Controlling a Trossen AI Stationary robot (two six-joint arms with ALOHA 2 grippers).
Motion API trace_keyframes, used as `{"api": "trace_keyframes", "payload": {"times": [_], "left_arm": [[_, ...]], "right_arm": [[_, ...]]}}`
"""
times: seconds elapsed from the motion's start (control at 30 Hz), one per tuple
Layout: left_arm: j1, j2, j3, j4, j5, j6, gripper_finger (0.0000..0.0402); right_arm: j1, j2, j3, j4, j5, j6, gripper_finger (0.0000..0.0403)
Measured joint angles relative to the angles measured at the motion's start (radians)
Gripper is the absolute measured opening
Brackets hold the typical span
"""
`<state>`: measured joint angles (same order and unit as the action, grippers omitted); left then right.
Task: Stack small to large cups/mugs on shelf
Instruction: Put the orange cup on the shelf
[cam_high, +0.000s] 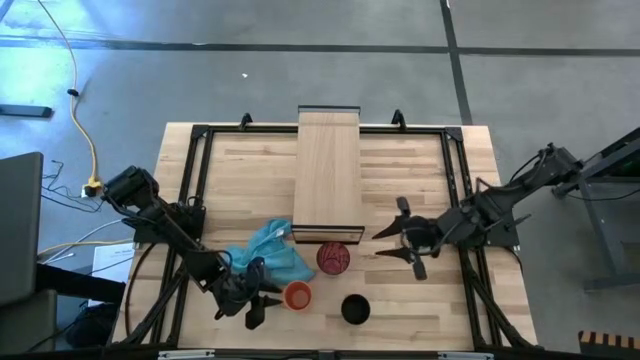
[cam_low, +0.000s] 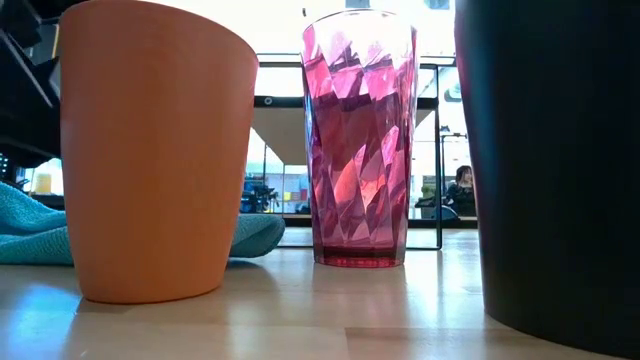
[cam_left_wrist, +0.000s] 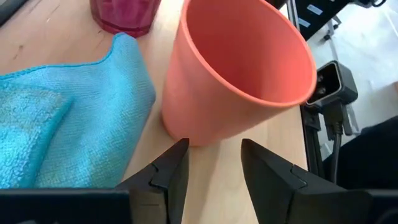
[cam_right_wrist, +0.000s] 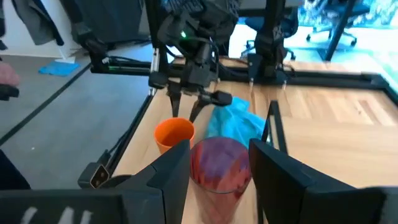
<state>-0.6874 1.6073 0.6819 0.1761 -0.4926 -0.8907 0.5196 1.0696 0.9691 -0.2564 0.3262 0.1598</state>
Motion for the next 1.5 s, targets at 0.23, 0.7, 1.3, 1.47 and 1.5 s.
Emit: {"api": "trace_keyframes", "payload": {"times": [0.23,0.7,1.3,1.47,1.5], "left_arm": [[0.000,0.000,0.000,-0.015,0.026,0.004,0.0133],[-0.061,-0.001,0.000,-0.147,0.064,-0.011,0.0133],[-0.222,-0.003,-0.001,-0.315,-0.025,-0.251,0.0133],[-0.255,-0.014,-0.001,-0.327,-0.032,-0.269,0.0133],[-0.262,-0.019,-0.001,-0.331,-0.043,-0.269,0.0133]], "right_arm": [[0.003,0.058,0.000,0.095,-0.015,0.044,0.0158],[0.063,0.128,0.000,0.103,-0.003,0.076,0.0158],[0.015,0.441,0.257,0.001,-0.096,-0.046,0.0158],[-0.028,0.526,0.335,-0.005,-0.197,-0.045,0.0158],[-0.032,0.542,0.350,-0.003,-0.215,-0.046,0.0158]]}}
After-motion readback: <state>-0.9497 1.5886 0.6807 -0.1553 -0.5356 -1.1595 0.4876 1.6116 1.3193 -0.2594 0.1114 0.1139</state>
